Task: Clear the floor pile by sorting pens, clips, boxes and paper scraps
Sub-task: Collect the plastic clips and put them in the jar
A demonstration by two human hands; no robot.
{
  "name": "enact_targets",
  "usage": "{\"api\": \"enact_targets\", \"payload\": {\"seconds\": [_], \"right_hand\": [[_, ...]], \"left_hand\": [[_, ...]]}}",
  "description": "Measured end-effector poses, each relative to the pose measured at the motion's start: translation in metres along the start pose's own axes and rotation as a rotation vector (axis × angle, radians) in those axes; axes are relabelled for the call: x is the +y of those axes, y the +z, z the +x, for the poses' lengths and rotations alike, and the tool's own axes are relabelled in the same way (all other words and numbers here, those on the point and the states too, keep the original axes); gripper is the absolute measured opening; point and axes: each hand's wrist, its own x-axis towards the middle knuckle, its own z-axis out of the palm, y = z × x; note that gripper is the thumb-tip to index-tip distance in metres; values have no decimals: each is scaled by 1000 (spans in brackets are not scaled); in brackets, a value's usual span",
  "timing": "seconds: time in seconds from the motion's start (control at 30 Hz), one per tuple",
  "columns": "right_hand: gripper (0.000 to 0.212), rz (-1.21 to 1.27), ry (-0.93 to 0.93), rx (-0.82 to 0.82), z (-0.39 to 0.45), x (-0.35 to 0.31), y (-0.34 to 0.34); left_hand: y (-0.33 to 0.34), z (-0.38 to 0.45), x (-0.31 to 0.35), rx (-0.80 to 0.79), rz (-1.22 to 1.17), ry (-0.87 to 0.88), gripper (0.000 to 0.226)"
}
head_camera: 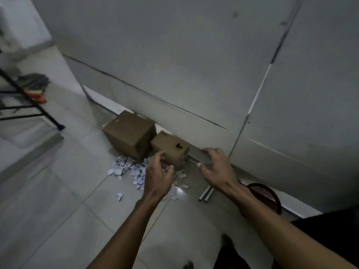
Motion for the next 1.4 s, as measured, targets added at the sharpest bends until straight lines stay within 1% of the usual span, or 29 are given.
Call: {"api": "enact_targets", "payload": {"seconds": [0.23,0.37,0.57,0.73,0.83,1.0,1.17,1.27,1.4], "right_hand": [[46,-55,-97,-208,33,-66,78],[44,-54,-123,-290,62,-88,113],[40,-30,-109,-352,132,-115,162],[44,-27,-41,-391,185,-133,198],[47,-5,-19,-425,214,-144,218],[47,10,43,-419,246,-159,245],[41,37,111,-355,259,-168,268],[35,51,177,-260,256,-176,286],[33,106,330,-128,237,-187,310]], "left_hand": [[-74,-5,-67,153,-7,-182,41],[-101,13,-95,193,11,-229,38],[-133,76,-130,185,18,-294,37],[-151,134,-149,116,28,-312,37],[-159,167,-159,105,10,-331,34],[-172,206,-181,48,11,-366,36],[-186,231,-205,-40,17,-332,38],[-196,249,-226,-146,4,-281,38],[-207,266,-251,-312,19,-189,37]]}}
